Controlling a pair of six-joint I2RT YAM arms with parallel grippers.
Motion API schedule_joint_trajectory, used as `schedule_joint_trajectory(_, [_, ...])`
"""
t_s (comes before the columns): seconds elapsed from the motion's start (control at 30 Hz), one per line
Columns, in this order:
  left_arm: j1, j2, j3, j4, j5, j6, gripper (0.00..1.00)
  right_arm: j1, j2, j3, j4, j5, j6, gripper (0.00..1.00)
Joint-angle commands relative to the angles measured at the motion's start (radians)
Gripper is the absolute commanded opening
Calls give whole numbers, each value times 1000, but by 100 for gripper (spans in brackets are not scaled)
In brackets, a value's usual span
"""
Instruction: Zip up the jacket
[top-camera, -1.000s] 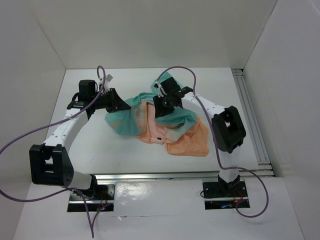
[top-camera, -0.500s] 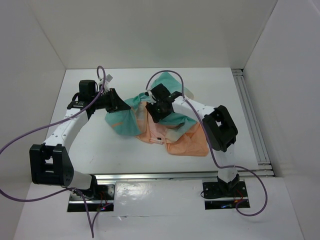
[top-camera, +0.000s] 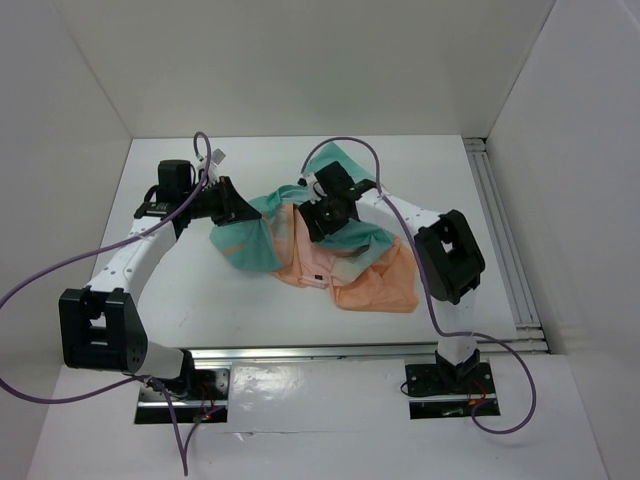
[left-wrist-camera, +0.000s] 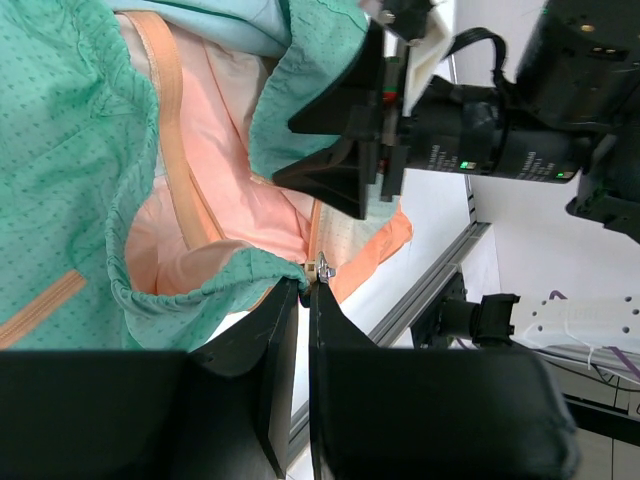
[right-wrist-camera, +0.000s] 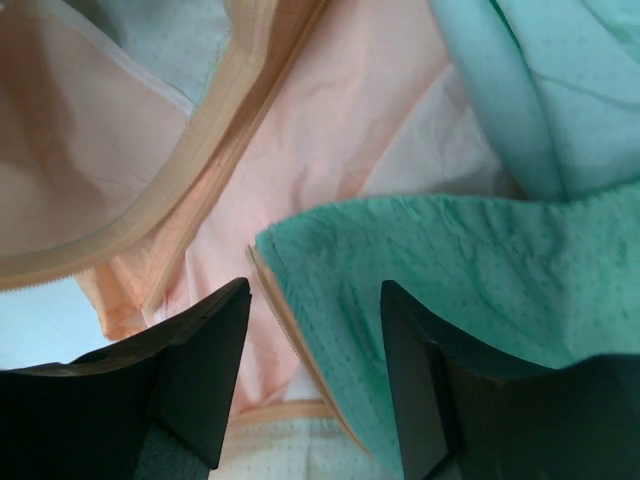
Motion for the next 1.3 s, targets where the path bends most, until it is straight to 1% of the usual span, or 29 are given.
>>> schedule_joint_trajectory(0.0, [5,1,18,8,15,17,0,-18,-111,-38,83,-55,-4,60])
schedule_joint_trajectory(0.1, [5,1,18,8,15,17,0,-18,-112,-50,93,-41,7,54])
schedule_joint_trajectory(0.17, [5,1,18,8,15,17,0,-18,-72,-14,73,-41,-8,54])
schedule_joint_trajectory(0.2, [5,1,18,8,15,17,0,-6,-56,-1,49,-14,-19,56])
schedule_joint_trajectory(0.3, [5,1,18,8,15,17,0,18,-24,13,48,25,-44,59])
schedule_joint_trajectory(0.37, [5,1,18,8,15,17,0,18,13,23,48,36,-44,59])
schedule_joint_trajectory(0.53, [5,1,18,8,15,17,0,18,25,23,96,16,-44,59])
schedule_joint_trajectory(0.63, [5,1,18,8,15,17,0,29,63,23,110,16,-44,58])
schedule_joint_trajectory(0.7, [5,1,18,8,15,17,0,29,83,33,119,16,-44,55])
schedule_joint_trajectory(0.73, [5,1,18,8,15,17,0,29,95,33,119,26,-44,51])
schedule_joint_trajectory(0.83, [5,1,18,8,15,17,0,29,96,23,168,27,-24,45])
schedule_joint_trajectory(0.93, [5,1,9,8,15,17,0,29,96,11,177,27,-15,42])
schedule_joint_trajectory(0.97, [5,1,9,8,15,17,0,29,96,20,177,16,-15,39])
schedule_joint_trajectory(1.0, [5,1,9,8,15,17,0,29,96,20,177,16,-15,35])
schedule_joint_trajectory(1.07, [5,1,9,8,15,17,0,29,108,31,177,16,-15,29])
schedule_joint_trajectory(1.1, [5,1,9,8,15,17,0,38,108,31,177,16,-15,23])
schedule_joint_trajectory(1.23, [5,1,9,8,15,17,0,48,108,31,177,16,-15,13])
schedule_joint_trajectory(1.27, [5,1,9,8,15,17,0,48,85,31,177,16,-6,10])
